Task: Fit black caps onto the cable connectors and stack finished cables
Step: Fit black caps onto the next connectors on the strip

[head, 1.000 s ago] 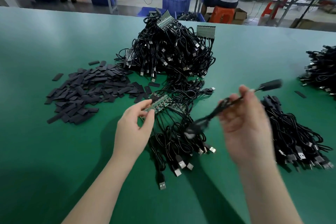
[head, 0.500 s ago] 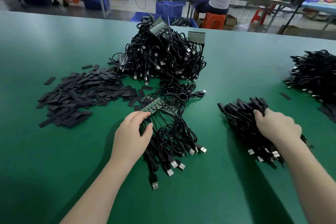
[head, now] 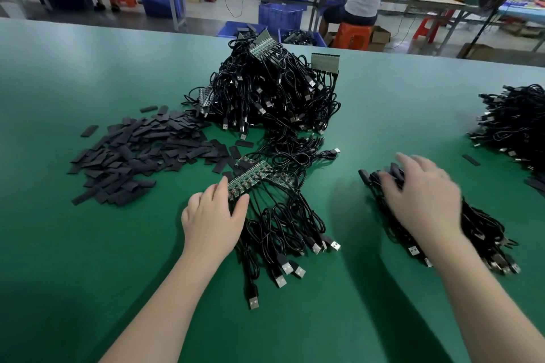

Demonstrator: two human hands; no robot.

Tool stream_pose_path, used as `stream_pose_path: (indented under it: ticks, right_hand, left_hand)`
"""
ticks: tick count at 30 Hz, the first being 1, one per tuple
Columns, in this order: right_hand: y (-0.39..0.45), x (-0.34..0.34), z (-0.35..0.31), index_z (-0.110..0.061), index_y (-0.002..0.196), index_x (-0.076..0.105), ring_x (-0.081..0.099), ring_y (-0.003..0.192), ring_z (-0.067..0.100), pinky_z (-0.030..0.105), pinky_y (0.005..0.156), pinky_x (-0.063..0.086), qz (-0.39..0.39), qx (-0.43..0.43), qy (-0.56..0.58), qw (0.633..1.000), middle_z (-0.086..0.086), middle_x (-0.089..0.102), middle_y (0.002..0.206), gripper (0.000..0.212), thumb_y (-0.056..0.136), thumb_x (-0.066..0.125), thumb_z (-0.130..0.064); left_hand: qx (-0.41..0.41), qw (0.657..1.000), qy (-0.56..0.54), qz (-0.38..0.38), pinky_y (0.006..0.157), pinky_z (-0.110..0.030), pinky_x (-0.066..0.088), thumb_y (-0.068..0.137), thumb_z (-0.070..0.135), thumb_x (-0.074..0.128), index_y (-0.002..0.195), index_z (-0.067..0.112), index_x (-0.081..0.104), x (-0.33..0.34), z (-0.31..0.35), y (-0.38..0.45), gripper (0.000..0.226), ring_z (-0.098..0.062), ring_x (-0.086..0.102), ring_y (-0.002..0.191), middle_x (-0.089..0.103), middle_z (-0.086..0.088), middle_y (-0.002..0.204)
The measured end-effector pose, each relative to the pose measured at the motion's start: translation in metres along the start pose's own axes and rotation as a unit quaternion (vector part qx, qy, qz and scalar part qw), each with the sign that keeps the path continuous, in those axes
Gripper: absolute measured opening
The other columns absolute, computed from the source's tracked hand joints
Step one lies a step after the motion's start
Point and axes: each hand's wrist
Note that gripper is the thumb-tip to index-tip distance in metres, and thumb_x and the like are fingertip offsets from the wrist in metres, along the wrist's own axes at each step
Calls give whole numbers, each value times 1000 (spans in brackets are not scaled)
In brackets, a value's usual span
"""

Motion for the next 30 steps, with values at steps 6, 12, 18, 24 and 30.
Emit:
stream_pose_path:
  ticks: [6,12,18,24,30]
  right_hand:
    - [-42,23,-89,-18,140,53,57,119,18,26,100,41,-266,-74,245,929,0,62,133,47,100,50,-41]
    - [-58,28,-98,-30,107,68,57,75,0,12,59,39,-318,-64,255,911,-14,68,91,22,93,60,-44]
    - [-54,22,-103,-33,117,65,58,98,4,25,84,46,-108,-54,346,930,-20,62,109,27,93,61,-45]
    - [-55,31,-115,-39,96,72,60,68,-8,7,65,44,-131,-15,558,819,-23,70,75,15,89,72,-26]
    - [-61,39,-109,-34,81,74,54,59,1,11,59,46,-147,-11,588,795,-10,69,70,12,86,76,-23]
  left_hand:
    - [-1,999,-42,24,102,-45,36,96,49,49,145,25,43,-7,-5,11,54,-27,44,126,49,-3,139]
    - [7,944,-324,60,60,-13,42,86,28,72,120,44,57,-26,-10,10,40,-3,50,61,53,11,108]
    - [30,880,-473,12,77,-6,46,77,10,81,100,49,67,-37,-8,10,47,12,59,95,64,12,103]
    - [62,882,-467,-26,82,-23,52,81,7,76,107,53,64,-39,-11,10,54,-17,49,76,67,16,108]
    - [117,949,-291,-7,105,-27,35,85,19,69,116,49,59,-42,1,4,45,8,48,113,52,26,126]
Point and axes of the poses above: each hand's wrist, its own y-axis towards the middle knuckle, its own x-axis out of the palm, z = x × y
